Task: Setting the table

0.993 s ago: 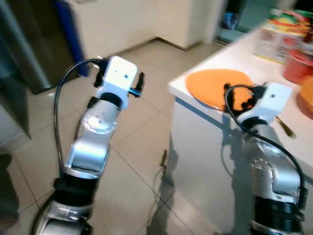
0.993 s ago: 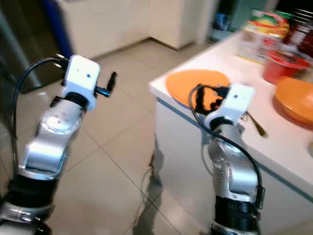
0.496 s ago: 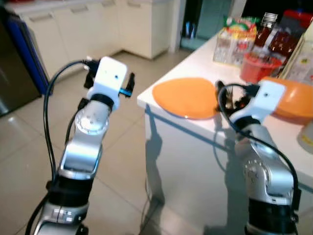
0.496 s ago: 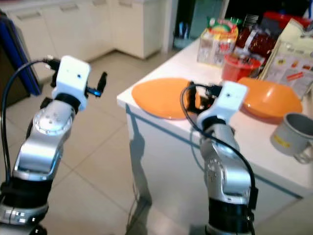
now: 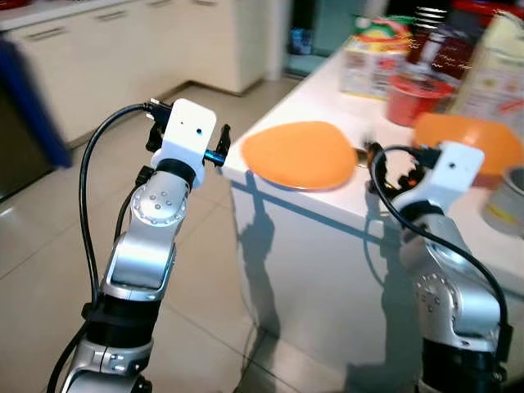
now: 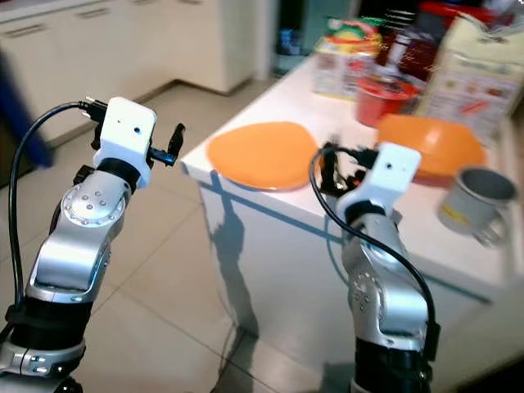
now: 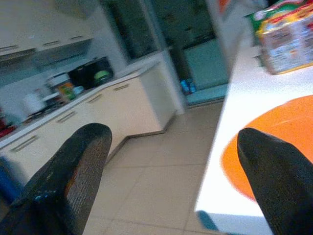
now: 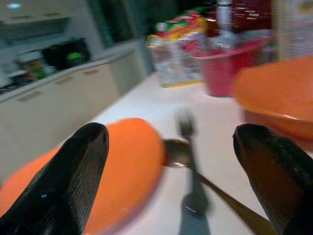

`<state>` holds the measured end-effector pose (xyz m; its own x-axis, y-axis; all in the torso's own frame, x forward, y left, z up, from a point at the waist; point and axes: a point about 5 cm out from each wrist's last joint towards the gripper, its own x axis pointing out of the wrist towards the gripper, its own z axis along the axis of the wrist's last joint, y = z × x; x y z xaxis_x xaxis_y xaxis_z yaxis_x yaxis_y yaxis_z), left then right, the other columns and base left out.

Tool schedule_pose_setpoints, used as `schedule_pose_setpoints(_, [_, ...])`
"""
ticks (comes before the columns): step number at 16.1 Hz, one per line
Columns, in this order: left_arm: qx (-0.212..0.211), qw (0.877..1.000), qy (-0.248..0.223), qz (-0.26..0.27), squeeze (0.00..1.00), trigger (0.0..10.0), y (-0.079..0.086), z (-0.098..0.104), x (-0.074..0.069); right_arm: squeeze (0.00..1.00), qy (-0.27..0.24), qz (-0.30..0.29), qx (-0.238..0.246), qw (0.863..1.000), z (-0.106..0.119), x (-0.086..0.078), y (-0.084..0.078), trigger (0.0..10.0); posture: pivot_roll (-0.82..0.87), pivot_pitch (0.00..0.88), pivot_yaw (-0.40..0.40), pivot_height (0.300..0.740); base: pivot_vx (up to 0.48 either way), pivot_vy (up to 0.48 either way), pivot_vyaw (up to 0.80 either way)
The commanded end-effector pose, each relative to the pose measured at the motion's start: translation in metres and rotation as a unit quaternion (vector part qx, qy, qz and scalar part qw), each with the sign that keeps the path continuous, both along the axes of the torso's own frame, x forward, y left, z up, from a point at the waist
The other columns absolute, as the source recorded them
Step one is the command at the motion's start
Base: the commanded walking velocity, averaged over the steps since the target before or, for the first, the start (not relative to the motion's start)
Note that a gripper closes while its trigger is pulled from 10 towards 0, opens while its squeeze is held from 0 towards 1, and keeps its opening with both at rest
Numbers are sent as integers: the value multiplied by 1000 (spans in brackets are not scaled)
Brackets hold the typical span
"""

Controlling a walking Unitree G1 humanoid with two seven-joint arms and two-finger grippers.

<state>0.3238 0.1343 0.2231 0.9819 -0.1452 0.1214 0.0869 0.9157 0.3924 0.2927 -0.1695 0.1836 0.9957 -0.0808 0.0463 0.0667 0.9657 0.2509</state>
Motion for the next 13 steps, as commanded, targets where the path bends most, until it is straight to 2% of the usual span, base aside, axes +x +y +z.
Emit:
schedule_pose_setpoints(1, [3,1000,13,-1,0,10000,2,-5,0,0,-5,6,5,1000,4,-1,3,10000,23,0,15,740,0,322,-800])
schedule_pose_setpoints(7, [4,1000,11,-2,0,10000,3,-3,2,0,2,0,13,1000,1,-4,3,10000,30,0,21,740,0,369,-800])
schedule_pose_setpoints(13, [2,1000,7,13,0,10000,9,0,3,0,8,8,21,1000,-1,-1,9,10000,46,0,12,740,0,467,-800])
